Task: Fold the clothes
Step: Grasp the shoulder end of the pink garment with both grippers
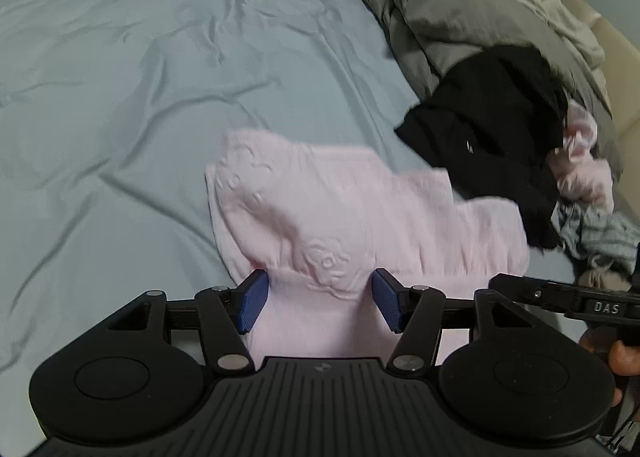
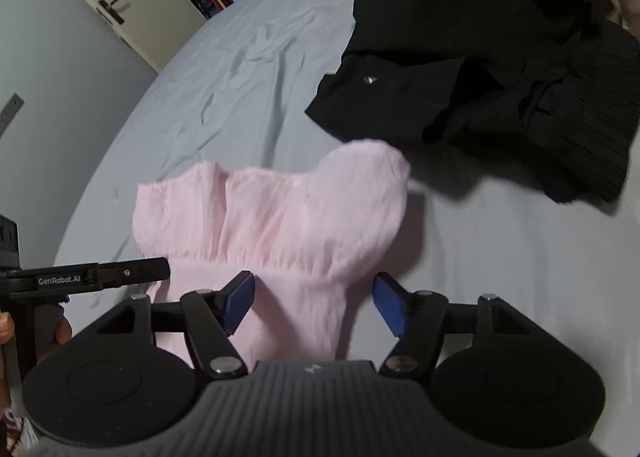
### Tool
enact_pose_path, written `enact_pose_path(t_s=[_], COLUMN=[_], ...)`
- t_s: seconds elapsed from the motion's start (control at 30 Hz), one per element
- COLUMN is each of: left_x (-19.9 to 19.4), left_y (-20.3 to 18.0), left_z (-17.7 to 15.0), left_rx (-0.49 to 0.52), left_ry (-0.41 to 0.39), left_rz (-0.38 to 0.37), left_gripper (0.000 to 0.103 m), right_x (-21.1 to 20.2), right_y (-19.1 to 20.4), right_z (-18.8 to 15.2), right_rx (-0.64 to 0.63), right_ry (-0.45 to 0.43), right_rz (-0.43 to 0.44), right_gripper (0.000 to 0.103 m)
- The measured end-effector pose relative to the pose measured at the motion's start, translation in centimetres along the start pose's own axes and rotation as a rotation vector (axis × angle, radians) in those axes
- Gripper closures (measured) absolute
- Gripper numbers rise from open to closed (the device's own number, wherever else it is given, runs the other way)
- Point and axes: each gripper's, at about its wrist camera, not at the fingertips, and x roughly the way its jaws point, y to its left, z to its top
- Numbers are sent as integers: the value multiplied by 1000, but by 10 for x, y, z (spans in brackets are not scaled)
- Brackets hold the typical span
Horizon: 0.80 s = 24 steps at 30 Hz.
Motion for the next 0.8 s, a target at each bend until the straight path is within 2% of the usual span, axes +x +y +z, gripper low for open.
enact_pose_path(t_s=[0.23,0.43,0.53,0.6,0.63,0.67,0.7,0.8], left_x=[2,22,33,36,36,35,33,16], left_y=[24,16,8,2,0,-2,-1,-1], left_z=[19,28,30,29,29,28,28,26], left_rx=[-61,-90,-90,-78,-66,-60,-68,-72], left_ry=[-33,-44,-20,-19,-30,-39,-45,-94], left_rz=[24,-21,-74,-96,-101,-104,-109,-133], left_gripper=[46,40,39,39,49,82,94,97], right_x=[13,22,27,31,33,34,34,24], right_y=[-12,-14,-13,-8,-5,-2,-1,7], right_z=[12,17,19,20,21,21,22,23], right_rx=[73,104,95,57,28,14,8,-24], right_ry=[-22,-39,-43,-38,-32,-25,-19,-47], right_rz=[49,92,114,100,86,91,106,147], right_gripper=[32,28,28,37,71,95,95,95])
